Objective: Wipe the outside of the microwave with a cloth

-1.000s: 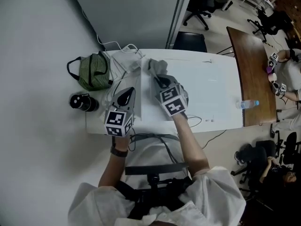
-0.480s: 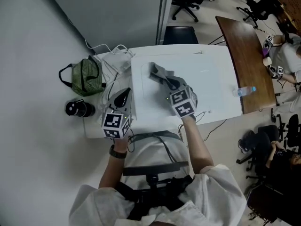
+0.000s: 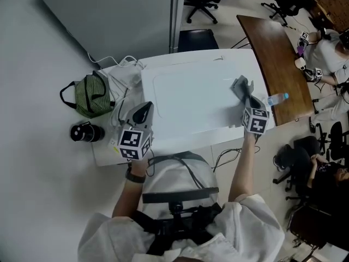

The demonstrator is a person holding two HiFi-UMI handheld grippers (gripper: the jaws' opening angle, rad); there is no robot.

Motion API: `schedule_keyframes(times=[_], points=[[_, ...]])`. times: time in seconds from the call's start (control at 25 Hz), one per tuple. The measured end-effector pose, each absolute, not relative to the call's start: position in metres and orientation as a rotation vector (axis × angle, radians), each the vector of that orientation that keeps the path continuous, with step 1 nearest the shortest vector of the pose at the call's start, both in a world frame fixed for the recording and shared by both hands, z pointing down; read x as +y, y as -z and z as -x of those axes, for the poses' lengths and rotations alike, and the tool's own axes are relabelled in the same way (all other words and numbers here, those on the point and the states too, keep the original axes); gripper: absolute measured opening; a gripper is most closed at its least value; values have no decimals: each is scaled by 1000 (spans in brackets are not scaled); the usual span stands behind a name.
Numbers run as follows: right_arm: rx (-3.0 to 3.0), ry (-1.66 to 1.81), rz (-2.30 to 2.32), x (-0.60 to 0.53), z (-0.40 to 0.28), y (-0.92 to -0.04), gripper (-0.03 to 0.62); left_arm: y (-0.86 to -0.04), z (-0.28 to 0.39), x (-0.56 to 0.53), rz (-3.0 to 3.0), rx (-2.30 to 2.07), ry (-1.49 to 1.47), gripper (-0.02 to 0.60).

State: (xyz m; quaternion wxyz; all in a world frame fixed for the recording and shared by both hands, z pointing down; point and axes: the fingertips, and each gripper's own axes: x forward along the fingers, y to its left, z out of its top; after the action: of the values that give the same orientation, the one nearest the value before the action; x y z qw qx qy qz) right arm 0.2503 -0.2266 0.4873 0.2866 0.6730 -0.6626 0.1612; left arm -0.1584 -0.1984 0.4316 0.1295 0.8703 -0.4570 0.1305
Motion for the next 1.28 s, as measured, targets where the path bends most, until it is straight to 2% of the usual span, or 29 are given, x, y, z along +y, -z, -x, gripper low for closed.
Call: schedule_keyframes(times=[0.16, 0.52, 0.64, 0.72, 0.84, 0.96, 1.28], points=[[-1893, -336, -1645, -227, -171, -480, 28, -432, 174, -191, -2509, -1361, -363, 23], [-2348, -228, -1040, -178, 138, -467, 28, -445, 240, -156, -2427, -1437, -369, 23], [-2421, -204, -859, -146, 201, -469, 28, -451, 257, -144, -2386, -1466, -382, 23], [-2435, -167, -812, -135, 216, -471, 28, -454, 258, -139, -2390, -1464, -407, 23], [-2415, -129, -848, -139, 196, -474, 28, -454, 244, -134, -2410, -1451, -414, 23], [-2378, -172, -977, -154, 134, -473, 28, -450, 220, -129, -2422, -1452, -432, 23], [-2119, -296, -1411, -179, -154, -478, 28, -431, 106, -118, -2465, -1446, -455, 23]])
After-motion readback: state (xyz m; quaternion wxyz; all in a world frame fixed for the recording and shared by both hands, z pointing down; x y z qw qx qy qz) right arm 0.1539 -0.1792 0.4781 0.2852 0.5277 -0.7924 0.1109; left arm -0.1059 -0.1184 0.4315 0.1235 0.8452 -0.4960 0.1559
